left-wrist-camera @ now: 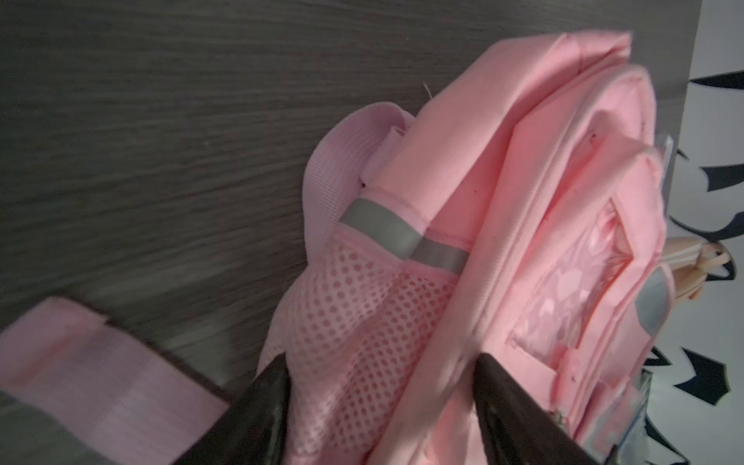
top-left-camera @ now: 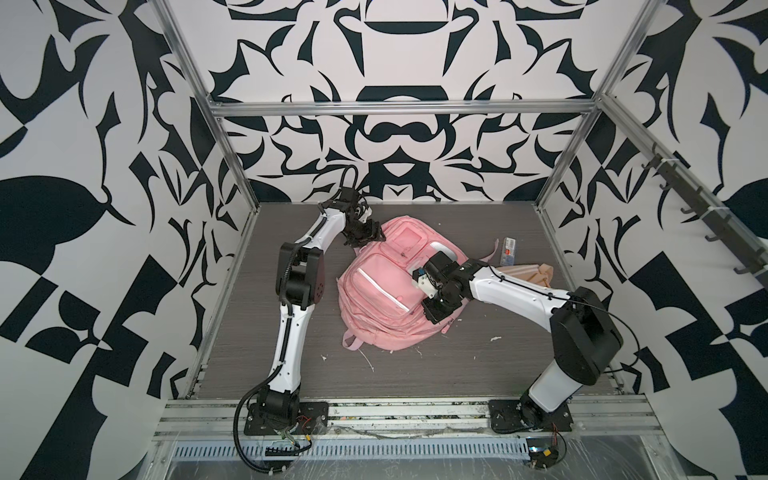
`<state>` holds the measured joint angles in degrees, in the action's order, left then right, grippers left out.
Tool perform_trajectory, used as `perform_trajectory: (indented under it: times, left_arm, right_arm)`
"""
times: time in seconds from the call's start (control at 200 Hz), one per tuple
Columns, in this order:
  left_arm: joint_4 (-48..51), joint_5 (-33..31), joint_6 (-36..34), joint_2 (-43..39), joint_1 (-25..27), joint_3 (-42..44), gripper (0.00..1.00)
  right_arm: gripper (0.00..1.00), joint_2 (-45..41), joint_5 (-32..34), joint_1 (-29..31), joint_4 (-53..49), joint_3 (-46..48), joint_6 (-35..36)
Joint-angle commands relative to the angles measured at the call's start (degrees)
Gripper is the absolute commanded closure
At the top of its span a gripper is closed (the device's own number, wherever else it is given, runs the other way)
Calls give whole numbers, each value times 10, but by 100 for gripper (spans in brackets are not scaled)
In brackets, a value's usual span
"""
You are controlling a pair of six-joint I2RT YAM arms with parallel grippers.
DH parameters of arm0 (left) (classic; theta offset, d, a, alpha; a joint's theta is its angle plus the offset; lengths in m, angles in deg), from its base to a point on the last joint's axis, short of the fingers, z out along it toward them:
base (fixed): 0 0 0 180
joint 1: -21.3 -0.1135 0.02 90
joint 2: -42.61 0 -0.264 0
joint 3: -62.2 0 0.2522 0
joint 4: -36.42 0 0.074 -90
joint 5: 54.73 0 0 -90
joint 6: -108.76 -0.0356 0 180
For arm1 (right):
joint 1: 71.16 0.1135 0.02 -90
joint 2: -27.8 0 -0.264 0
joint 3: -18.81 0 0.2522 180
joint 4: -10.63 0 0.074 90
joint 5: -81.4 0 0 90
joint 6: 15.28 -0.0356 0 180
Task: Pack the student bag
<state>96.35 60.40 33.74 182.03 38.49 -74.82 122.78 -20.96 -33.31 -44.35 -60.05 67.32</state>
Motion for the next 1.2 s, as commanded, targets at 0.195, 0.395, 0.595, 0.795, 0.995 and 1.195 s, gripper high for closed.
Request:
perform_trajectory:
  times: [0.195, 0.395, 0.595, 0.795, 0.995, 1.195]
  left_arm:
    - [-25, 46, 10, -103, -4, 184, 100]
    - [-217, 90, 212, -266, -82, 437, 100]
    - [-355, 49, 386, -402, -141, 622, 100]
    - [-456, 34, 510, -431, -182, 708, 100]
    - [-461, 19, 539, -443, -187, 718, 100]
    - [-468, 6, 569, -447, -187, 732, 100]
  right_arm:
    - [100, -21, 26, -17, 20, -15, -12]
    - [100, 16, 55, -12, -20, -80, 44]
    - [100, 53, 78, 30, -54, -139, 123]
    - [100, 22, 66, 94, -41, -63, 155]
    - [100, -17, 45, 175, -21, 18, 180]
    - [100, -13, -16, 181, 22, -7, 179]
